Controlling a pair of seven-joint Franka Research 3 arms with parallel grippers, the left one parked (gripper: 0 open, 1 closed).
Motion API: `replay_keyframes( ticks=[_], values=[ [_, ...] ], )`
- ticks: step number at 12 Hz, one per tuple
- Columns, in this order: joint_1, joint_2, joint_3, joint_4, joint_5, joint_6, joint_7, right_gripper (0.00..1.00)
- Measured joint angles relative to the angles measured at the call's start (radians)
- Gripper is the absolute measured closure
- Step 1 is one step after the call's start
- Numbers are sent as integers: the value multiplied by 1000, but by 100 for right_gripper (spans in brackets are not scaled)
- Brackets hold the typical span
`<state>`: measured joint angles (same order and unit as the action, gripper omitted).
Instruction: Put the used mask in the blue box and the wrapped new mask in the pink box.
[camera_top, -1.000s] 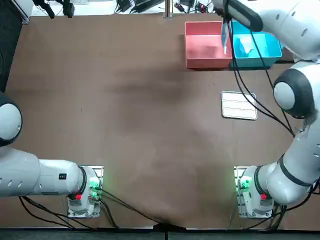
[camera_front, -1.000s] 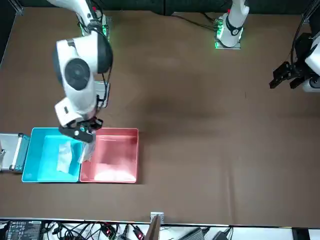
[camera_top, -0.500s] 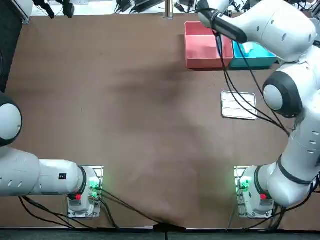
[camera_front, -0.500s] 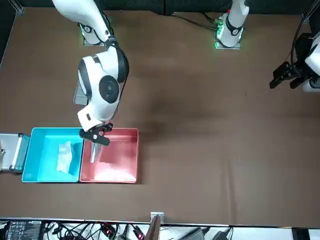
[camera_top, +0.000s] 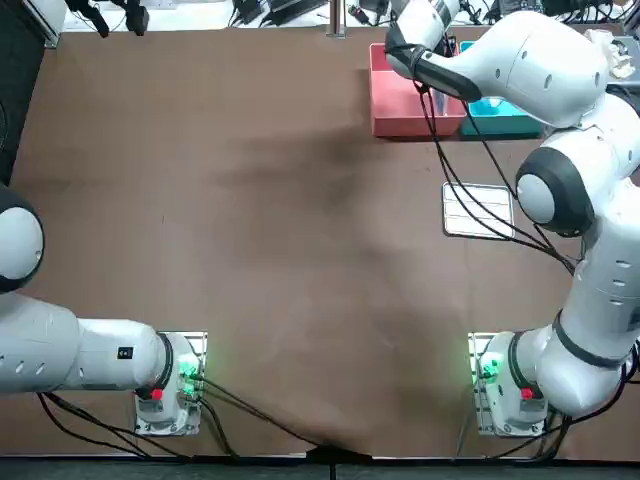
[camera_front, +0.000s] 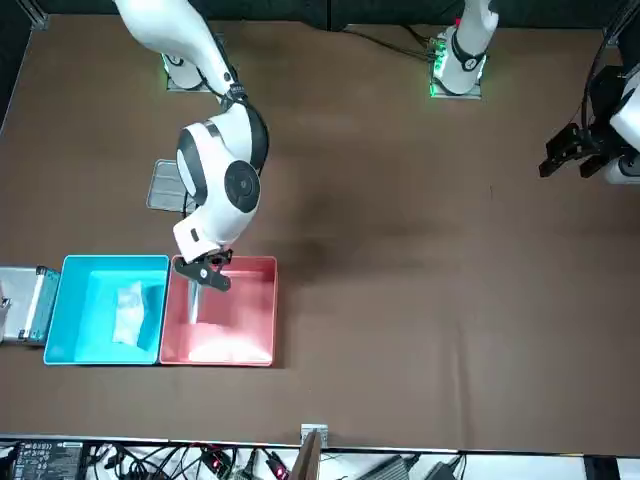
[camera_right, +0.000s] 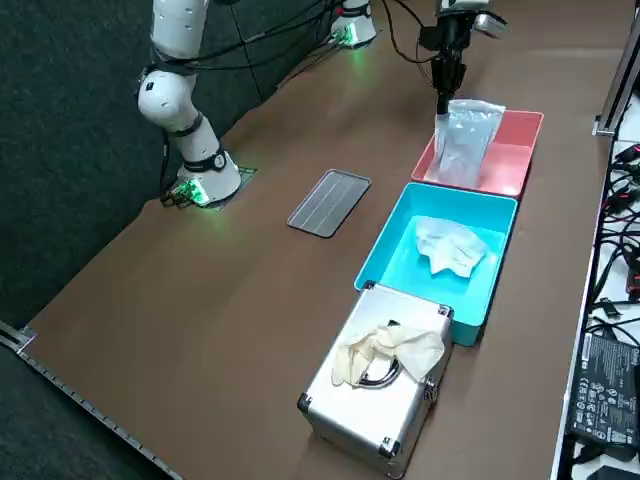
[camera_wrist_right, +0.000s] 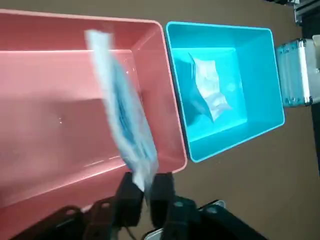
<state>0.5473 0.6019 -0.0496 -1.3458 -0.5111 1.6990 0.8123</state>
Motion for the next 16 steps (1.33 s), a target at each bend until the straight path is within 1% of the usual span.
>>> replay_keyframes(
  ticks=[1,3,4,7,8,11,14,16],
  values=[
    [4,3,0,0,0,2,19,87],
    [10,6,0,0,4,3,53,63],
    [11,6,0,0,28,5,61,39],
    [11,5,-4,1,85,10,66,3],
    [11,2,-5,3,116,11,67,0],
    [10,-30,-10,19,215,11,67,0],
    [-9,-102,-21,25,306,-3,41,0],
    [-42,-152,-23,26,359,-41,-40,0]
  ],
)
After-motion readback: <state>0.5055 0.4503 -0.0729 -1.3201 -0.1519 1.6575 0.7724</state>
